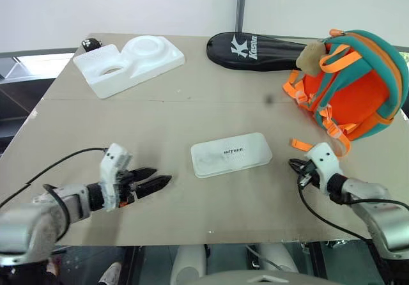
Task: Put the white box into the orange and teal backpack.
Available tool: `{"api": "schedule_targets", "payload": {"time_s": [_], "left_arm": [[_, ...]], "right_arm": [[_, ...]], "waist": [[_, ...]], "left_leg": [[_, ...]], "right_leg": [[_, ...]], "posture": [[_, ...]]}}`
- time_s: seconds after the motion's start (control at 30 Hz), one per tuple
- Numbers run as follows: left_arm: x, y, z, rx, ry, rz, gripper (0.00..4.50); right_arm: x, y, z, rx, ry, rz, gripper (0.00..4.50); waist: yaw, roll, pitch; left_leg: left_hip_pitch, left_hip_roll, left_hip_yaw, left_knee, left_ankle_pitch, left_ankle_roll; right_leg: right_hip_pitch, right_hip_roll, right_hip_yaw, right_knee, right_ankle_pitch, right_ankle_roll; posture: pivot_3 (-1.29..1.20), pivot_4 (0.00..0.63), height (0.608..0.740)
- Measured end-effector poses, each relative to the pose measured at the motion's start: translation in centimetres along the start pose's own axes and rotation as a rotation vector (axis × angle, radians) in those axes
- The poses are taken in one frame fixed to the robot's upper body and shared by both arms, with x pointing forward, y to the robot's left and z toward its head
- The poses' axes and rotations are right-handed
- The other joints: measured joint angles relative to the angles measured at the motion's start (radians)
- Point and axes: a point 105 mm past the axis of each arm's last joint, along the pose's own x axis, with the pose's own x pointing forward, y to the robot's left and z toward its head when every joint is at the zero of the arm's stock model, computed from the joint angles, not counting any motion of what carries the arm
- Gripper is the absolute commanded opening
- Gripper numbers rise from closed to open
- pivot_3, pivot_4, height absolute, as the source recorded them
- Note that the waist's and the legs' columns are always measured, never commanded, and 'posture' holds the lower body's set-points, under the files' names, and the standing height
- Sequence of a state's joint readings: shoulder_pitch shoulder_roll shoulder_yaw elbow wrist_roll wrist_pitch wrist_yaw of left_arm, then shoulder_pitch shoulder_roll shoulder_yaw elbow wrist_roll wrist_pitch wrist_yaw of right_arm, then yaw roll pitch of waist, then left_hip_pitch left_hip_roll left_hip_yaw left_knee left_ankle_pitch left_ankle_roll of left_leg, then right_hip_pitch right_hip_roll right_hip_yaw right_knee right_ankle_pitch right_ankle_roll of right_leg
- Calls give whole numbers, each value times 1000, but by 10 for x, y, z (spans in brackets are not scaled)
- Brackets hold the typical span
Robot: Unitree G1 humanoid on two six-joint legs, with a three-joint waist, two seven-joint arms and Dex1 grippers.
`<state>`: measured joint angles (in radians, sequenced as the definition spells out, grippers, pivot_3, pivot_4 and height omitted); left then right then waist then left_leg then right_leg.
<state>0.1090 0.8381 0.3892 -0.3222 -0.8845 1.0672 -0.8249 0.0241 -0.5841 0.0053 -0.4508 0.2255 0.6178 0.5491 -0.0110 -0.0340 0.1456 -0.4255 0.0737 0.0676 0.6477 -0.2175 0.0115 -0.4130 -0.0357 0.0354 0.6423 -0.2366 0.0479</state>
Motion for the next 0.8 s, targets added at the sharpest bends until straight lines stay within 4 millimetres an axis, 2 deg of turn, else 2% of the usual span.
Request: {"api": "schedule_targets", "payload": {"time_s": [0.07,0.17,0.2,0.33,0.47,0.7,0.8], "left_arm": [[1,-12,3,-114,42,-102,4457],[2,-15,1,-175,75,-128,4457],[21,-11,9,-262,50,-122,4457],[46,-17,17,-322,37,-154,4457],[70,-24,25,-355,18,-185,4457],[87,-29,28,-398,-4,-208,4457],[94,-31,28,-420,-15,-217,3772]], "right_arm": [[4,-6,14,-26,-38,2,0],[7,-8,18,-34,-48,2,0],[23,-9,18,-83,-15,31,0],[41,1,16,-169,23,111,0],[54,5,22,-223,9,164,0],[64,19,27,-240,-24,256,0],[65,28,29,-232,-44,285,0]], "waist": [[-1,0,0],[-1,0,0],[1,1,1],[2,-2,-1],[0,-3,-2],[-1,-3,-3],[0,-3,-3]], "left_leg": [[0,0,0,0,0,0],[0,0,0,-1,0,0],[-1,-1,0,0,0,0],[-1,-1,-2,1,0,0],[0,-2,-2,2,0,0],[2,-1,-2,1,0,0],[2,-1,-2,1,0,0]], "right_leg": [[0,0,0,0,0,0],[1,0,0,0,0,0],[1,1,0,1,0,0],[2,1,1,1,1,2],[3,2,1,1,1,2],[4,2,2,2,2,2],[4,2,2,2,2,2]], "posture": [[0,150,740],[0,150,740],[0,150,740],[0,150,740],[0,150,740],[0,150,740],[0,150,740]]}}
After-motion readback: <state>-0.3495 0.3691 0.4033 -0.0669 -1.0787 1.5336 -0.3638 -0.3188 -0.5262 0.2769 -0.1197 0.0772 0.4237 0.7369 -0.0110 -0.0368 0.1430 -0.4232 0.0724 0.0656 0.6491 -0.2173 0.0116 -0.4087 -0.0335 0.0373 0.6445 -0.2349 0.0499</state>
